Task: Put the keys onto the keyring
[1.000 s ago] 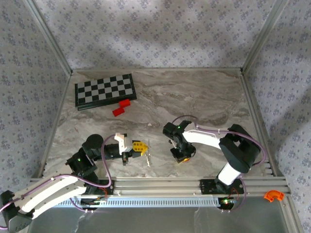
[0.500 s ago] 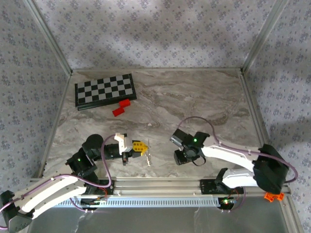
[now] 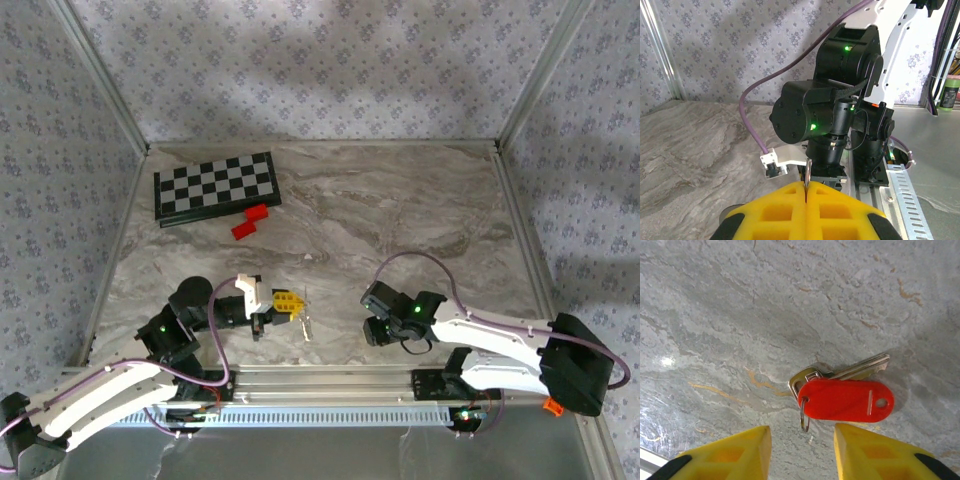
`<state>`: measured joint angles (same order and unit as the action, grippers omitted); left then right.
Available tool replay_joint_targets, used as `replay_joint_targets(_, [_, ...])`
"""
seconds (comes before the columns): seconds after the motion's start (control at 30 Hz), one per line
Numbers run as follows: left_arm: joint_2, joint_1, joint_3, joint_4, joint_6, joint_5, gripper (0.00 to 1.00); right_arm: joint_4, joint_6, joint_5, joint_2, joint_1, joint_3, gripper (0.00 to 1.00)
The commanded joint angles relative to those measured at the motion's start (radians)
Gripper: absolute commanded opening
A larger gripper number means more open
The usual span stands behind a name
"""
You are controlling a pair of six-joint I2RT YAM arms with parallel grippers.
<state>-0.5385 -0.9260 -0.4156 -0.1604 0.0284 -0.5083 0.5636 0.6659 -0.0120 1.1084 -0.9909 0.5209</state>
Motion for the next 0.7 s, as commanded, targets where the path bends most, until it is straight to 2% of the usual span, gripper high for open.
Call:
replay_joint_targets(0.0, [0.001, -0.007, -0.013, -0.056, -0.002, -0.025, 0.0, -0.023, 0.009, -0.015, -0.008, -0.005, -0.007, 0.33])
replay_joint_targets(0.67, [0.006, -0.006, -0.014, -0.054, -0.001, -0.026, 0.0, -0.018, -0.013, -0.024, 0.023, 0.006, 0.002, 0.2])
